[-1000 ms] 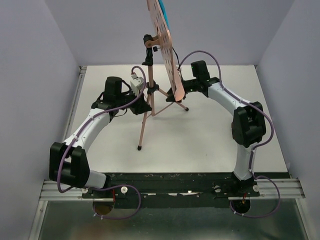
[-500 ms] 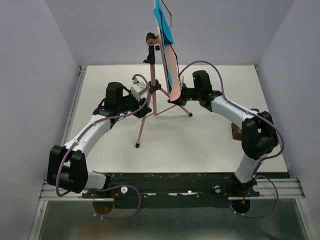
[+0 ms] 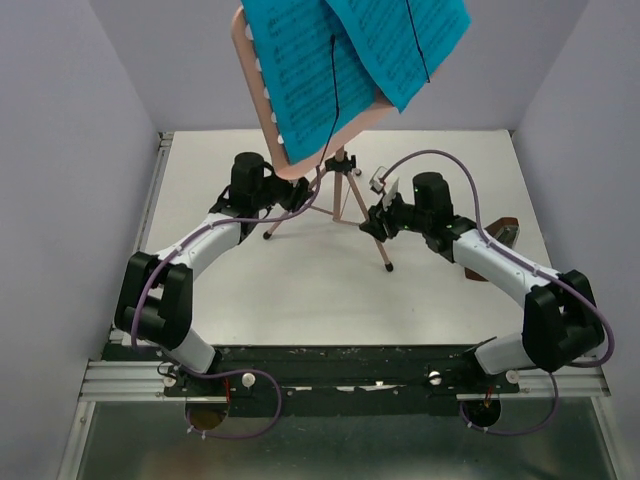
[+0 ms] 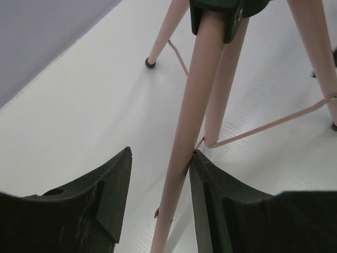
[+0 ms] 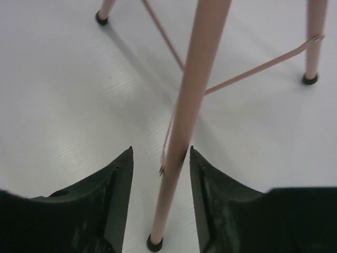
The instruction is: Pack up the instrument practice props
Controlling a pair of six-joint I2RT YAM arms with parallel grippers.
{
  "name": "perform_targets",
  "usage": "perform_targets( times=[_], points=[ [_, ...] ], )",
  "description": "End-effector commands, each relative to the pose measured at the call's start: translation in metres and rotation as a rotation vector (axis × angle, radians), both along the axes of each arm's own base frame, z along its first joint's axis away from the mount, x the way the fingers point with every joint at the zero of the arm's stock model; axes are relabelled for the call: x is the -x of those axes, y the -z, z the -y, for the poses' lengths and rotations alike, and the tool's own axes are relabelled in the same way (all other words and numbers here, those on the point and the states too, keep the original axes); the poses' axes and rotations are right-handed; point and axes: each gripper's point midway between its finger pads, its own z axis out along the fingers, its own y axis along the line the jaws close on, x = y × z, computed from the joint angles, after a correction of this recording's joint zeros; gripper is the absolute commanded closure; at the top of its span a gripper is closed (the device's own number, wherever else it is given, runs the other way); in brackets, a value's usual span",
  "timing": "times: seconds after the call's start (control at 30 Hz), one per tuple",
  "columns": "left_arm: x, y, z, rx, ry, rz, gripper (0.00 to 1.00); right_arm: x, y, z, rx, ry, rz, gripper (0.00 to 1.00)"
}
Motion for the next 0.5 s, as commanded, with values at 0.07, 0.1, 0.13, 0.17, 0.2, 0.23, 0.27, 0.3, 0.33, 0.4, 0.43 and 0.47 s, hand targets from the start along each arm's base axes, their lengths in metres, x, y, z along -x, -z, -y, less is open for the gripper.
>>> perform_targets(
  times=[0.07, 0.1, 0.13, 0.17, 0.2, 0.23, 0.27, 0.3, 0.33, 0.4, 0.43, 0.47],
  points=[
    [-0.059, -0.003, -0.051, -0.093, -0.261, 0.125, 0.43, 0.060, 0.009, 0.001, 0.022, -0.226, -0.089, 0.25],
    [-0.057, -0.004, -0.050, -0.087, -0.257, 0.122, 0.41, 0.059, 0.006, 0.002, 0.027, -0.216, -0.082, 0.22],
    [-0.055, -0.004, -0.049, -0.081, -0.249, 0.118, 0.40, 0.057, 0.003, 0.004, 0.037, -0.202, -0.074, 0.21],
    [-0.051, -0.006, -0.048, -0.073, -0.240, 0.120, 0.38, 0.054, 0.001, 0.008, 0.054, -0.189, -0.063, 0.20],
    [-0.048, -0.007, -0.047, -0.068, -0.231, 0.118, 0.36, 0.052, -0.002, 0.010, 0.061, -0.174, -0.053, 0.20],
    [-0.043, -0.009, -0.046, -0.059, -0.220, 0.119, 0.34, 0.050, -0.006, 0.013, 0.060, -0.163, -0.048, 0.20],
    [-0.039, -0.011, -0.046, -0.056, -0.215, 0.119, 0.31, 0.047, -0.011, 0.014, 0.054, -0.157, -0.041, 0.20],
    [-0.035, -0.011, -0.046, -0.051, -0.212, 0.116, 0.28, 0.045, -0.013, 0.016, 0.051, -0.147, -0.041, 0.20],
    [-0.031, -0.012, -0.048, -0.050, -0.215, 0.112, 0.26, 0.042, -0.018, 0.015, 0.045, -0.140, -0.034, 0.20],
    [-0.024, -0.010, -0.050, -0.051, -0.219, 0.101, 0.23, 0.034, -0.021, 0.015, 0.043, -0.131, -0.016, 0.20],
    [-0.021, -0.009, -0.051, -0.052, -0.222, 0.097, 0.23, 0.029, -0.022, 0.015, 0.050, -0.127, 0.002, 0.20],
    [-0.019, -0.009, -0.054, -0.055, -0.230, 0.095, 0.22, 0.023, -0.022, 0.015, 0.061, -0.120, 0.016, 0.21]
  ],
)
